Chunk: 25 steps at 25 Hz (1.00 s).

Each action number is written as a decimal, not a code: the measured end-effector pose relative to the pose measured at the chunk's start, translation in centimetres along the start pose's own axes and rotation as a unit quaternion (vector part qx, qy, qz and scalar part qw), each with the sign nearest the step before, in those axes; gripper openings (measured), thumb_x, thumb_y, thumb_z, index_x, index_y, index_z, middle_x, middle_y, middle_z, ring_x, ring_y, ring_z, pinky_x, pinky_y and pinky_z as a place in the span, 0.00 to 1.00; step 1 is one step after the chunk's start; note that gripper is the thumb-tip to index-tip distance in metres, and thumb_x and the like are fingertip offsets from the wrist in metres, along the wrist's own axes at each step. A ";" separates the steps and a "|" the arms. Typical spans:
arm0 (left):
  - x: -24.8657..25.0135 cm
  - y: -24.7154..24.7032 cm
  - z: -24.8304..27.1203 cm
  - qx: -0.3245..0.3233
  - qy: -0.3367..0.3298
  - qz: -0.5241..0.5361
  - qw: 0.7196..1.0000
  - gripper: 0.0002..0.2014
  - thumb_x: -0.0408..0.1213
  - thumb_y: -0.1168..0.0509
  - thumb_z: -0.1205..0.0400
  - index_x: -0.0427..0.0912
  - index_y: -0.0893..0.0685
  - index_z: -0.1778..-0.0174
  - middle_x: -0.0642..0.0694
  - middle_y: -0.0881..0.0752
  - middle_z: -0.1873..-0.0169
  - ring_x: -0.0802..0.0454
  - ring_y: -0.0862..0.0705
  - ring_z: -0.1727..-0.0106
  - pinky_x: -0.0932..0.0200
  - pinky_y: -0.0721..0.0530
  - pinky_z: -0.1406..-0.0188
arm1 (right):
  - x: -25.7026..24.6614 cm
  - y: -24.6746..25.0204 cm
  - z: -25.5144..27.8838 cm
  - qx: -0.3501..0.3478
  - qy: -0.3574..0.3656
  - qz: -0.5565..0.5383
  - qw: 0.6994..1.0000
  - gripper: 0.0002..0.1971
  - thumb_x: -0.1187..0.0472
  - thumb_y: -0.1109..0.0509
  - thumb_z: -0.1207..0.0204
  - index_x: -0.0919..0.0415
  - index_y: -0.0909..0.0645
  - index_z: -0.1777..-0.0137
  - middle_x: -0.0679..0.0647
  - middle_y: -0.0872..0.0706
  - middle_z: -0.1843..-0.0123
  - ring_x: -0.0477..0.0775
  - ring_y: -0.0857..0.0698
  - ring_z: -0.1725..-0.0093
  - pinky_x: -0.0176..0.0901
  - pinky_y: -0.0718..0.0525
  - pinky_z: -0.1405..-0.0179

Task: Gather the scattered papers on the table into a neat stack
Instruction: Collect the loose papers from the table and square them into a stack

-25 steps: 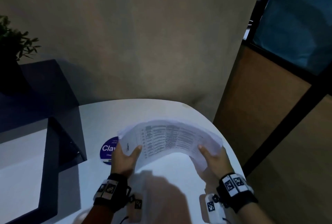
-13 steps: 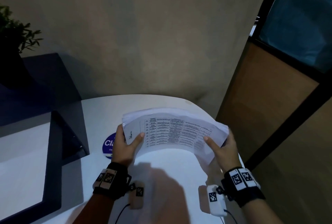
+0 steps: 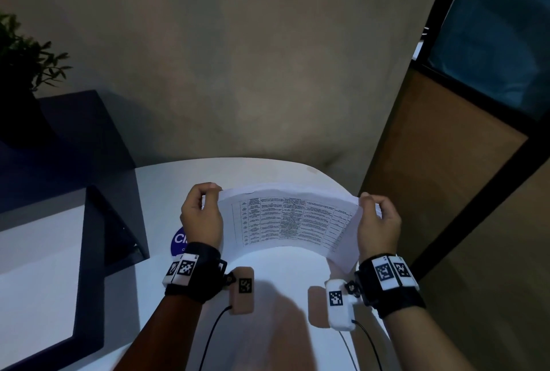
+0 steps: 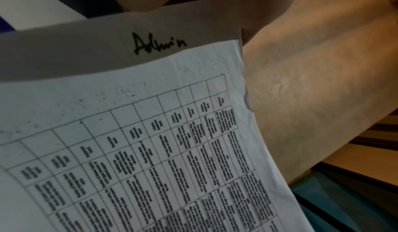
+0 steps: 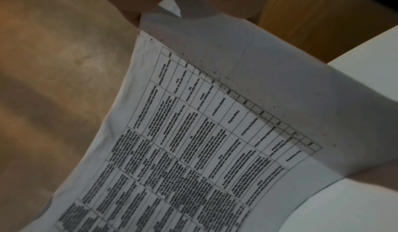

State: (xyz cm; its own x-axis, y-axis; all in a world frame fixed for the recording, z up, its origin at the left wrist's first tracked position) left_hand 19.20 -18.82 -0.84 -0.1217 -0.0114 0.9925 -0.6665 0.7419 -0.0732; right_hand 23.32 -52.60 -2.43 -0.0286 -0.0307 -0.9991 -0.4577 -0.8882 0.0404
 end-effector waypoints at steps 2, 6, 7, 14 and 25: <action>0.0 0.1 0.2 -0.001 0.005 -0.005 1.000 0.09 0.39 0.38 0.15 0.37 0.16 0.51 0.49 0.16 0.63 0.62 0.17 0.68 0.75 0.25 0.81 | -0.1 0.1 0.2 -0.004 0.000 0.012 1.000 0.11 0.47 0.33 0.19 0.53 0.20 0.58 0.54 0.16 0.56 0.53 0.19 0.56 0.43 0.28 0.63; 0.1 0.0 0.3 -0.006 -0.008 -0.015 1.000 0.09 0.39 0.38 0.14 0.38 0.16 0.51 0.52 0.15 0.64 0.71 0.18 0.73 0.76 0.24 0.79 | -0.6 0.1 0.4 -0.005 0.019 0.019 1.000 0.09 0.50 0.32 0.18 0.54 0.20 0.55 0.52 0.16 0.55 0.48 0.20 0.56 0.41 0.27 0.63; 0.2 0.1 0.3 -0.004 -0.007 -0.010 1.000 0.08 0.38 0.38 0.15 0.38 0.16 0.51 0.52 0.16 0.64 0.69 0.17 0.71 0.76 0.24 0.78 | -0.5 0.2 0.3 -0.004 0.018 0.024 1.000 0.09 0.49 0.32 0.18 0.54 0.19 0.54 0.51 0.16 0.55 0.47 0.21 0.56 0.41 0.27 0.64; -0.2 0.1 -0.2 -0.007 0.007 -0.014 1.000 0.10 0.39 0.40 0.14 0.38 0.16 0.53 0.49 0.16 0.65 0.54 0.19 0.66 0.74 0.26 0.80 | -0.5 0.5 -0.1 -0.008 0.031 0.023 0.999 0.07 0.51 0.32 0.18 0.53 0.19 0.52 0.48 0.17 0.53 0.49 0.21 0.53 0.41 0.27 0.61; -1.2 0.4 1.6 -0.122 -0.028 -0.035 0.992 0.23 0.29 0.26 0.24 0.44 0.26 0.36 0.57 0.16 0.50 0.78 0.16 0.57 0.80 0.19 0.60 | 0.9 0.4 0.0 -0.126 0.087 0.025 0.988 0.22 0.61 0.19 0.28 0.50 0.24 0.39 0.45 0.18 0.42 0.50 0.18 0.40 0.45 0.15 0.48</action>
State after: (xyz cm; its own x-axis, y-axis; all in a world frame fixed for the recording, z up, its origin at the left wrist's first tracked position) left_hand 17.92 -19.62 -2.22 -0.1258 -0.1002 0.9870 -0.4781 0.8778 0.0282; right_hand 23.11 -52.98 -3.35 0.1176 -0.1362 -0.9837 -0.2230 -0.9689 0.1075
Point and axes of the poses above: each hand's wrist, its own z-axis away from the middle knuckle, its own y-axis out of the back of the hand, x = y × z, the point moved 7 cm from there along -z, towards the middle knuckle
